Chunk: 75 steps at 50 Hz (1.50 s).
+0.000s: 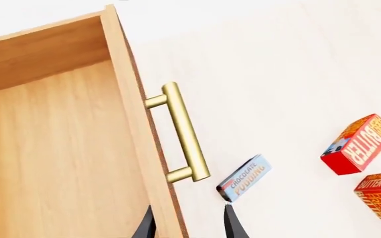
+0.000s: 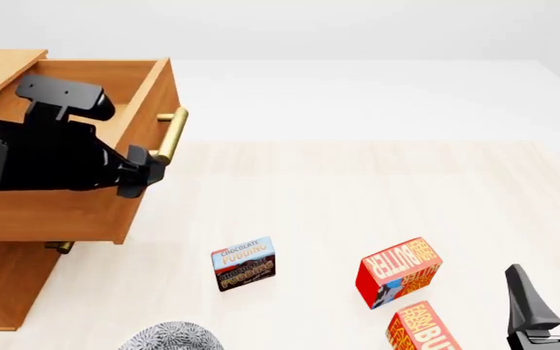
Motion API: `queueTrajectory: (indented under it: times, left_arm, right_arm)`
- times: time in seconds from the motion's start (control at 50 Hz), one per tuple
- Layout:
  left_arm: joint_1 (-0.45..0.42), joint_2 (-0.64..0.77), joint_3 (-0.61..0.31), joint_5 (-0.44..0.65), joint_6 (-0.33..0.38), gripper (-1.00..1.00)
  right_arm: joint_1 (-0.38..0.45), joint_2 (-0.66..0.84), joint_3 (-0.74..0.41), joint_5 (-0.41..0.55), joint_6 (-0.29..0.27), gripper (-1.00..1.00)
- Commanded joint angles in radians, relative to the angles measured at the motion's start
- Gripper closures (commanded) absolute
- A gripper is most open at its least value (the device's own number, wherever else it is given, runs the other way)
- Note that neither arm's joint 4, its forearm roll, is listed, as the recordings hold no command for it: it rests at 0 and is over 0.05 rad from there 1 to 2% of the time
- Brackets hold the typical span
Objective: Put the chocolate pudding in the top drawer of the cabinet and close it.
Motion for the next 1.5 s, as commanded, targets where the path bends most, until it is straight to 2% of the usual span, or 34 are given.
queueTrajectory:
  times: [0.02, 0.14, 0.18, 0.56, 0.88, 0.96, 1.0, 1.1, 1.12, 1.3, 1.44, 1.5]
  left_arm:
    - [-0.059, -0.030, -0.082, -0.005, 0.136, -1.00]
    - [-0.041, -0.051, -0.114, 0.007, 0.164, -1.00]
    - [-0.067, -0.040, -0.136, 0.016, 0.140, -1.00]
    - [-0.076, -0.044, -0.240, 0.073, 0.167, -1.00]
    - [-0.095, -0.054, -0.295, 0.083, 0.225, -1.00]
    - [-0.098, -0.060, -0.291, 0.071, 0.262, -1.00]
    - [-0.120, -0.047, -0.303, 0.070, 0.250, -1.00]
    - [-0.133, -0.045, -0.315, 0.058, 0.272, -1.00]
    - [-0.140, -0.050, -0.318, 0.049, 0.294, -1.00]
    - [-0.194, -0.033, -0.361, 0.033, 0.295, -1.00]
    - [-0.231, -0.028, -0.349, -0.001, 0.324, -1.00]
    - [-0.245, -0.023, -0.342, -0.019, 0.311, -1.00]
  right_arm:
    - [0.000, 0.000, 0.000, 0.000, 0.000, -1.00]
    - [0.000, 0.000, 0.000, 0.000, 0.000, -1.00]
    - [0.000, 0.000, 0.000, 0.000, 0.000, -1.00]
    - [0.000, 0.000, 0.000, 0.000, 0.000, -1.00]
    - [0.000, 0.000, 0.000, 0.000, 0.000, -1.00]
    - [0.000, 0.000, 0.000, 0.000, 0.000, -1.00]
    - [0.000, 0.000, 0.000, 0.000, 0.000, -1.00]
    - [0.000, 0.000, 0.000, 0.000, 0.000, -1.00]
    - [0.000, 0.000, 0.000, 0.000, 0.000, -1.00]
    - [0.000, 0.000, 0.000, 0.000, 0.000, -1.00]
    - [0.000, 0.000, 0.000, 0.000, 0.000, -1.00]
    - [0.000, 0.000, 0.000, 0.000, 0.000, -1.00]
